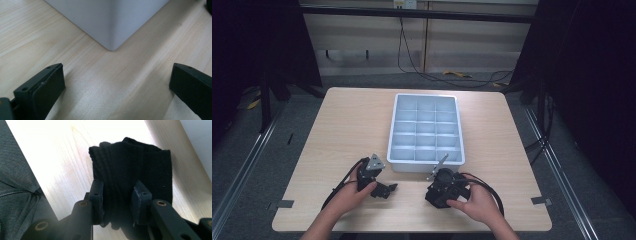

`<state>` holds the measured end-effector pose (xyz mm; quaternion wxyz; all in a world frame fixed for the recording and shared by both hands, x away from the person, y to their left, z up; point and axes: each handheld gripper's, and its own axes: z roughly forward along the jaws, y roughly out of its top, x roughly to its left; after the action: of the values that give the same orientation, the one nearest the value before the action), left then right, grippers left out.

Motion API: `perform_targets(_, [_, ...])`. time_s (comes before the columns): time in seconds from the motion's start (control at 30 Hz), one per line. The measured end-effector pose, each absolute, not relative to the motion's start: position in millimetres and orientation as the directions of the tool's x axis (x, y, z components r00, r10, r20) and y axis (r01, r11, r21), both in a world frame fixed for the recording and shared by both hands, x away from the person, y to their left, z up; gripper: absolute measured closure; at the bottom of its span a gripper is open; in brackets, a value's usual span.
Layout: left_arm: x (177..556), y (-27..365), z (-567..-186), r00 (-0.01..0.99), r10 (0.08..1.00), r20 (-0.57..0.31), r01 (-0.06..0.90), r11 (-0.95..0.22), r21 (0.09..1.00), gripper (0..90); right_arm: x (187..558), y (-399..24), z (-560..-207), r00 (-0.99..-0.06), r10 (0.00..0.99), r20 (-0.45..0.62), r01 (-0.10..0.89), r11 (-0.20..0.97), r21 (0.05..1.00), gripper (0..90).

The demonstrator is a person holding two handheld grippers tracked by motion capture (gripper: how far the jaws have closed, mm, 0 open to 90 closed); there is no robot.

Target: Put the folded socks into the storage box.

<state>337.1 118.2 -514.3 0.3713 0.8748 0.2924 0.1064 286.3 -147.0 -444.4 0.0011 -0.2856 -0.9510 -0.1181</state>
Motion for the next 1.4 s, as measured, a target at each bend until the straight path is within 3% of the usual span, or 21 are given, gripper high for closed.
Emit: perform_targets(1.4, [337, 118, -515, 0.801, 0.597, -0.035, 0.436, -0.543, 0.717, 0.0, 306, -184, -343, -0.811, 0.582, 0.062, 0.572, 0.766, 0.295, 67.9])
